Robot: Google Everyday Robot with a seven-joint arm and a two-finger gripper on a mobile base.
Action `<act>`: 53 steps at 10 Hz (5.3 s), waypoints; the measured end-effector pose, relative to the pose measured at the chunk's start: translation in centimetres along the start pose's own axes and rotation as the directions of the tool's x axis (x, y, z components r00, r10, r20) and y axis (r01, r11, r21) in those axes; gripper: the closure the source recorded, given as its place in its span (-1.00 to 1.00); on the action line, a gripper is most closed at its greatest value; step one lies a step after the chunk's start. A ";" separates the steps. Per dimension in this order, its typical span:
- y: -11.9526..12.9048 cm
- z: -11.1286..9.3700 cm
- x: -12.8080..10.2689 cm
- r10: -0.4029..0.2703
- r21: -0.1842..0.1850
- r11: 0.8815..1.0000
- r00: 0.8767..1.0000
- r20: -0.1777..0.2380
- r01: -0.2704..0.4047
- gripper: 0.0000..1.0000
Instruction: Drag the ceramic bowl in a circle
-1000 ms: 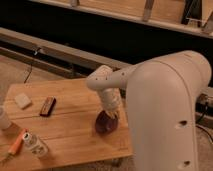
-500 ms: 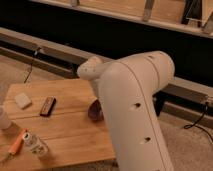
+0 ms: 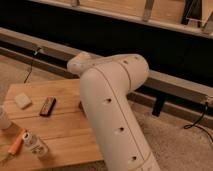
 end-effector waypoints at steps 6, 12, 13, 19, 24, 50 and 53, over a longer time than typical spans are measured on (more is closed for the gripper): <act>9.3 -2.9 0.2 -0.208 -0.019 0.978 0.977 0.036 0.209 1.00; 13.9 -6.0 8.1 -0.440 -0.033 0.895 0.892 0.106 0.445 1.00; 13.8 -5.9 10.1 -0.465 -0.022 0.883 0.879 0.104 0.469 1.00; 13.6 -2.6 20.3 -0.566 -0.027 0.824 0.824 0.033 0.566 1.00; 9.4 -0.7 25.5 -0.549 -0.089 0.832 0.836 0.005 0.547 1.00; -0.7 -0.9 -2.8 -0.024 -0.049 0.999 0.999 -0.028 0.023 1.00; 6.1 -3.4 -4.8 -0.117 -0.061 0.991 0.993 0.001 0.117 1.00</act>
